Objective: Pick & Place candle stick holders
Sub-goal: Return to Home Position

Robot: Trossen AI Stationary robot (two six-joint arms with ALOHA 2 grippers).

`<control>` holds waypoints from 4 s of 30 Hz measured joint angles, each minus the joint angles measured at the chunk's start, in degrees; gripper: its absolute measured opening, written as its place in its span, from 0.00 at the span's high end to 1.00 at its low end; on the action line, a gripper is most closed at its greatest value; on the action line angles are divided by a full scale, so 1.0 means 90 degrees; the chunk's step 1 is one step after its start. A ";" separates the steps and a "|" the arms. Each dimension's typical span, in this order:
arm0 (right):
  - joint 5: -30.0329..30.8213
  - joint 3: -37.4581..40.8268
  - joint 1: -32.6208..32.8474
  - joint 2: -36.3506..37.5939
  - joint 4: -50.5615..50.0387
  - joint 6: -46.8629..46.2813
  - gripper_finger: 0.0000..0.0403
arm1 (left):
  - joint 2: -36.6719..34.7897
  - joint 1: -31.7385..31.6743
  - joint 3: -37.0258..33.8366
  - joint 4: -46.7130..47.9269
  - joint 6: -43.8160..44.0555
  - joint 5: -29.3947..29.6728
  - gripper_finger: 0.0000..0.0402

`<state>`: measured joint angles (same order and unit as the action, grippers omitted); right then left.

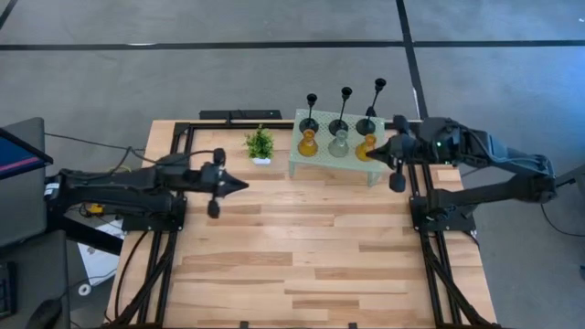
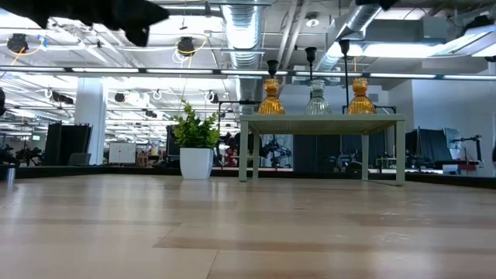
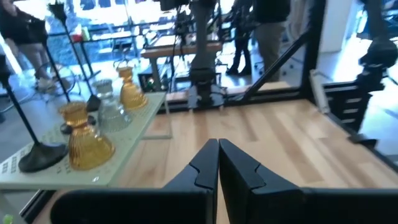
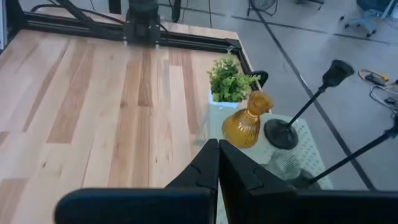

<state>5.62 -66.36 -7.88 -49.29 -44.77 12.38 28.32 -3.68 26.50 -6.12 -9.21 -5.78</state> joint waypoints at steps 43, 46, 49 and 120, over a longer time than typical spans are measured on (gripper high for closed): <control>-0.0455 0.2935 0.0000 0.2942 0.2061 -0.2104 1.00 | -0.1257 0.0379 -0.0009 0.1679 0.0624 0.0304 0.97; -0.0455 0.2935 0.0000 0.2937 0.2058 -0.2217 1.00 | -0.1257 0.0379 -0.0010 0.1677 0.0624 0.0304 0.97; -0.0456 0.2935 0.0000 0.2940 0.2058 -0.2219 1.00 | -0.1257 0.0379 -0.0010 0.1676 0.0609 0.0304 0.97; -0.1617 0.7324 -0.0005 0.5451 0.5964 -0.1735 1.00 | -0.0227 0.0374 0.0002 0.1627 0.0369 -0.0175 0.97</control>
<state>-8.93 -0.45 -7.92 -0.23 8.91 -3.23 26.28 -0.32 26.52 8.52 -5.89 -7.35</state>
